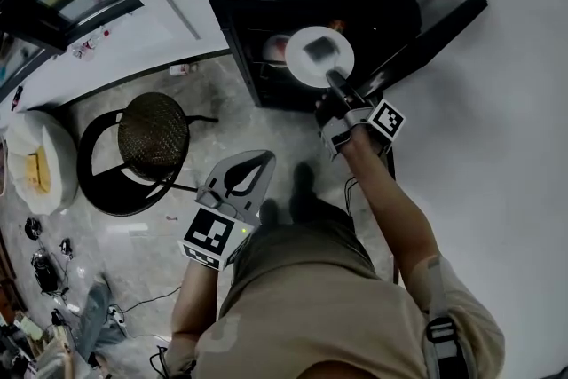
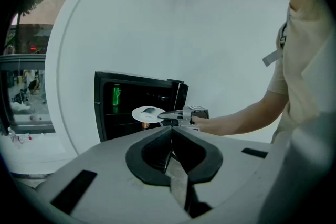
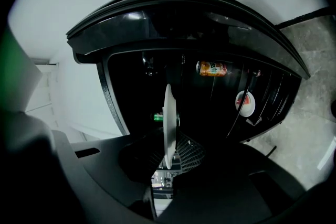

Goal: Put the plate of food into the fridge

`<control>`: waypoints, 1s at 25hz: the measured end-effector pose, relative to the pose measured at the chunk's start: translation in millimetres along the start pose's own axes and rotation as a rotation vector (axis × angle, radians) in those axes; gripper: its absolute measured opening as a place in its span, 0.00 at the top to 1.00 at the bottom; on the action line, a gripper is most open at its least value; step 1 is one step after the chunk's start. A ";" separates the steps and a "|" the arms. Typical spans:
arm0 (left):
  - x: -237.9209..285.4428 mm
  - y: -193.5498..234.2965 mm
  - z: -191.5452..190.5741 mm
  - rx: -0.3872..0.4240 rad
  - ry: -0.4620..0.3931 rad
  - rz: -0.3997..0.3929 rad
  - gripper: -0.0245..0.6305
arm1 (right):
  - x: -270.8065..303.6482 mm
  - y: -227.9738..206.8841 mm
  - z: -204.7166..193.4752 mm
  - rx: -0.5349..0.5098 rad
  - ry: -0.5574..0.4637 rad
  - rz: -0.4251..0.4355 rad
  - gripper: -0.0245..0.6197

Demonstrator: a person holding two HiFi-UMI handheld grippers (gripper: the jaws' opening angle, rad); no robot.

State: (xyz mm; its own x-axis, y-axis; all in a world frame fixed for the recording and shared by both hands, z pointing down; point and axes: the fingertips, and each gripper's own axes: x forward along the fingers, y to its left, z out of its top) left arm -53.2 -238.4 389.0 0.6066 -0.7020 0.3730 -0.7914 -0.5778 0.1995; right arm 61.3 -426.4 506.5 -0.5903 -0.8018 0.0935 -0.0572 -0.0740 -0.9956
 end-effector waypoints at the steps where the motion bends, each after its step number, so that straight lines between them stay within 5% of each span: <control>1: 4.1 2.0 0.8 -0.004 0.001 -0.003 0.94 | 5.7 -1.2 2.7 -0.002 -0.003 -0.003 0.89; 25: 2.7 3.5 -11.7 -0.065 0.047 0.017 0.94 | 32.5 -7.1 20.4 0.049 -0.054 -0.014 0.90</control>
State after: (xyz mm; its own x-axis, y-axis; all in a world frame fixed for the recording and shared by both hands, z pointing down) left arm -55.2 -237.5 401.3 0.5899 -0.6904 0.4188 -0.8058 -0.5366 0.2504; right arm 58.8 -464.0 516.6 -0.5457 -0.8309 0.1084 -0.0248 -0.1132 -0.9933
